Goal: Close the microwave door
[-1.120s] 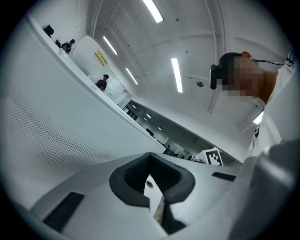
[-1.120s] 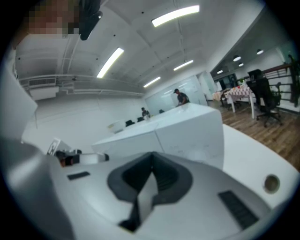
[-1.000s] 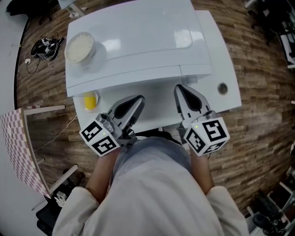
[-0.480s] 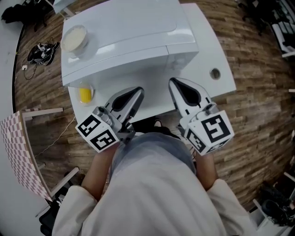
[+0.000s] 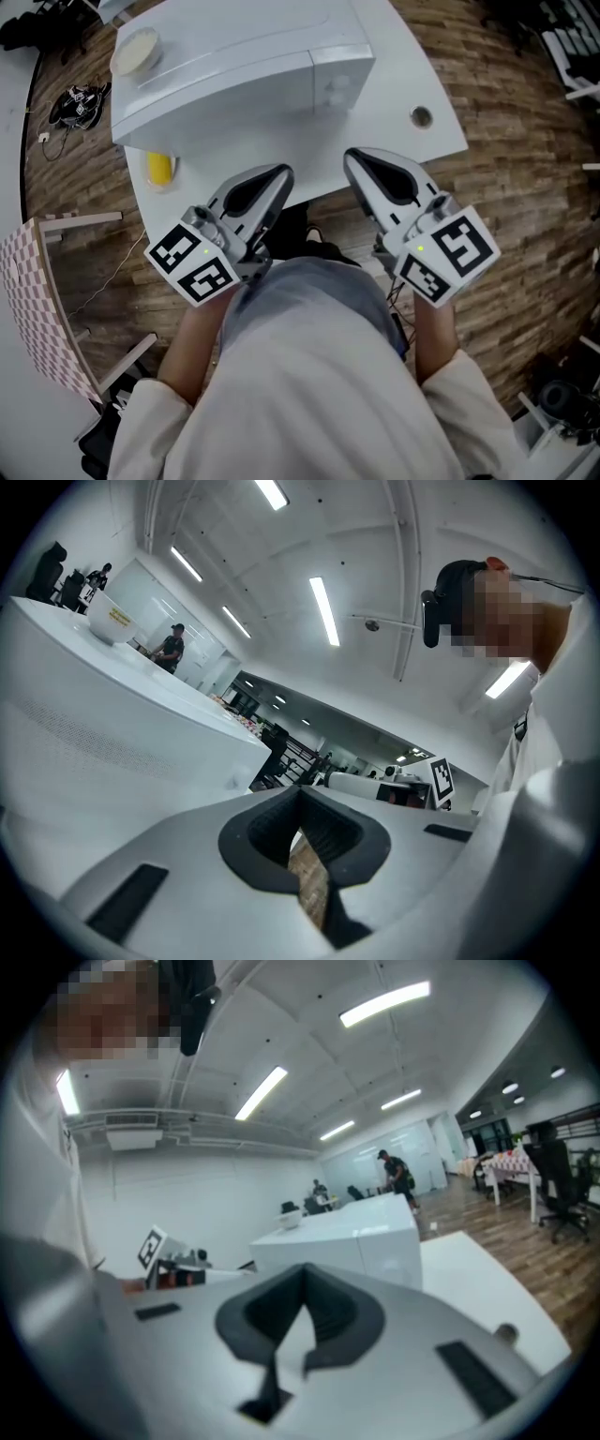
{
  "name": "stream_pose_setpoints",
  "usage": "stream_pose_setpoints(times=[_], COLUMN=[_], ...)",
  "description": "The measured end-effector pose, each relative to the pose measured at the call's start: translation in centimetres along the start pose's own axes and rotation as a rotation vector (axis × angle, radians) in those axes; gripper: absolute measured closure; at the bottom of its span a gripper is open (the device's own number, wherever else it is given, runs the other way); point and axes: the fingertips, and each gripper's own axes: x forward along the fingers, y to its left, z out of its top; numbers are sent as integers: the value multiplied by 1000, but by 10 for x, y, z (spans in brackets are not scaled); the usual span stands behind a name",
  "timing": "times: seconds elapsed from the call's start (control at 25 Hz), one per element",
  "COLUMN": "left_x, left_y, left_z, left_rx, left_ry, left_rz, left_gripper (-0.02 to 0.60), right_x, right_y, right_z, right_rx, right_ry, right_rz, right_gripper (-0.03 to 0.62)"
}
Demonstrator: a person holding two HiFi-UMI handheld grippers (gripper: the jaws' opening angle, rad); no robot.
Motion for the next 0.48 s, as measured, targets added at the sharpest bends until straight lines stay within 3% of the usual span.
stream_pose_setpoints(times=[0.48], left_x=[-21], left_y=[-9], left_z=[-10], left_rx=[-22], left_ry=[-21], left_rz=[40], left_gripper=[568], right_x=[-15], right_y=[21], right_z=[-9], right_rx=[-5], right_ry=[-3], right_rz=[42], right_gripper=[571])
